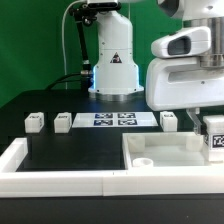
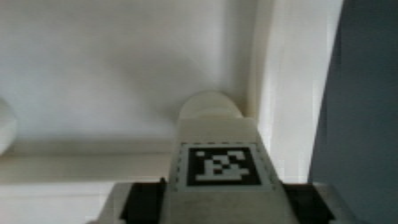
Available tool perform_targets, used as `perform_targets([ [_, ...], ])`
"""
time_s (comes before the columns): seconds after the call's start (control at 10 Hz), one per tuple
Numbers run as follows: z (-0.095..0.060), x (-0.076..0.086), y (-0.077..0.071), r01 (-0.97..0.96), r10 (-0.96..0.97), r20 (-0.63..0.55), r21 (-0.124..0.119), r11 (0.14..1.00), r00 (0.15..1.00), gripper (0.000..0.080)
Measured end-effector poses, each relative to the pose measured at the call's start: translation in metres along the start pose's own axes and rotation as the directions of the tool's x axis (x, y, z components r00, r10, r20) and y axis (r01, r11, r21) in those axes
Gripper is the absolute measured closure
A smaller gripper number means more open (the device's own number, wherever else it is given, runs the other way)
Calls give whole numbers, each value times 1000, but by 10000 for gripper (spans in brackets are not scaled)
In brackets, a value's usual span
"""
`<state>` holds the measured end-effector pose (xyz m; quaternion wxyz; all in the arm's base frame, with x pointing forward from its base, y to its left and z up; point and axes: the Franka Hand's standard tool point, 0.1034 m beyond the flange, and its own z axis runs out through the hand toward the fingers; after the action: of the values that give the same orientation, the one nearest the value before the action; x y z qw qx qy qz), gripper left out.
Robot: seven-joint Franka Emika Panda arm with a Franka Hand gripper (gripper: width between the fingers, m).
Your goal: Assemble square table
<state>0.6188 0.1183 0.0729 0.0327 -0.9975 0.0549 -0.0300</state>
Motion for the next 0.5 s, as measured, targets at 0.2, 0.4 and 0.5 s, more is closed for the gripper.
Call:
perform_targets([
  [0.2, 1, -1, -3, -214, 214, -6, -7, 977, 977, 509],
  [0.4, 1, -2, -6, -440, 439, -13, -13, 898, 898, 508],
  [0.5, 2, -3, -7, -563, 563, -16, -12, 827, 827, 508],
])
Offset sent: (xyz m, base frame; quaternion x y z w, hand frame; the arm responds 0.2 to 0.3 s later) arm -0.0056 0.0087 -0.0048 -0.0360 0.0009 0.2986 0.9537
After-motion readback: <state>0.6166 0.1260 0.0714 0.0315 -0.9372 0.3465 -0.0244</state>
